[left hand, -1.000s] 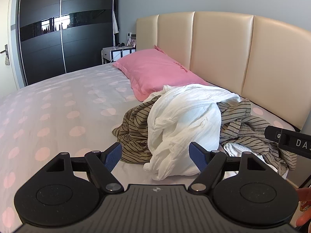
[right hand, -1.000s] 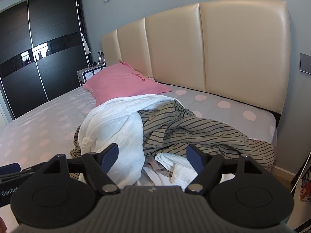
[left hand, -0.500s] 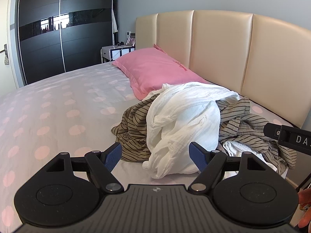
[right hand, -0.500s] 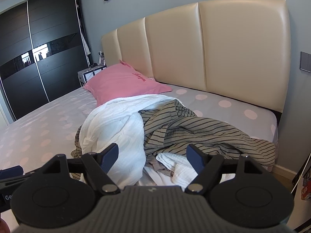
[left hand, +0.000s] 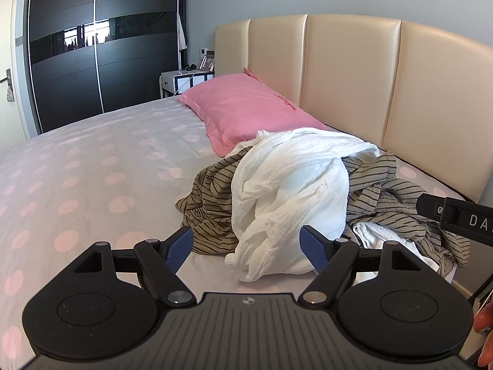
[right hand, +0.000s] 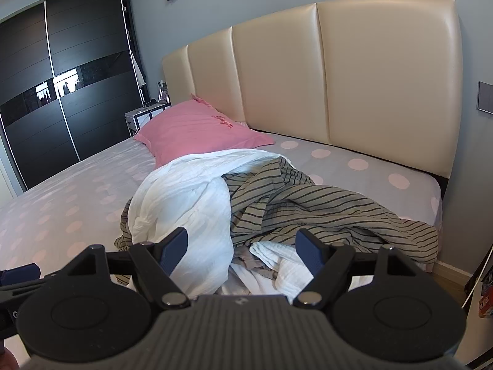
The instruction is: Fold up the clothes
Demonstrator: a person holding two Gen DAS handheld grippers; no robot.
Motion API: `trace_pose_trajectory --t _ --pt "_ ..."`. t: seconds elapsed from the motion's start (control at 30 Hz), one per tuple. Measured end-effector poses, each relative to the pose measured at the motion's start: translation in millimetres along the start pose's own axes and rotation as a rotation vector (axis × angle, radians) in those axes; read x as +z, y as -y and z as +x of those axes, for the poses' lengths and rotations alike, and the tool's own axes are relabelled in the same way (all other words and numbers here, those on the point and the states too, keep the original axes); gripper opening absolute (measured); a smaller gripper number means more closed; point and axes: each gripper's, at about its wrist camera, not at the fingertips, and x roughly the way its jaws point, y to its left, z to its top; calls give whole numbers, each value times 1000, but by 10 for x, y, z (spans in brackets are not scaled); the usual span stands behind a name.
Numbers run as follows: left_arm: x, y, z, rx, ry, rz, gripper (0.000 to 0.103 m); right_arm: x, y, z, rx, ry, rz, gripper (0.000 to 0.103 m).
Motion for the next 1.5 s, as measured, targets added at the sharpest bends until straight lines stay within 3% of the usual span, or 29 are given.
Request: trace_pose_trajectory --t 0.43,0.63,0.8,1.17,1.5 --pt "-16 -9 53 1 -11 2 75 -4 -11 38 5 -15 -6 79" --pt "0 -47 102 3 -16 24 73 10 -28 164 31 -63 -4 79" --pt "88 -208 248 -28 -53 -23 69 115 -111 368 51 -111 -29 79" --pt "386 -195 947 -139 -46 69 65 454 -304 1207 40 -229 -54 71" --pt "465 -41 1797 -164 -78 125 69 463 -363 1884 29 -251 -99 69"
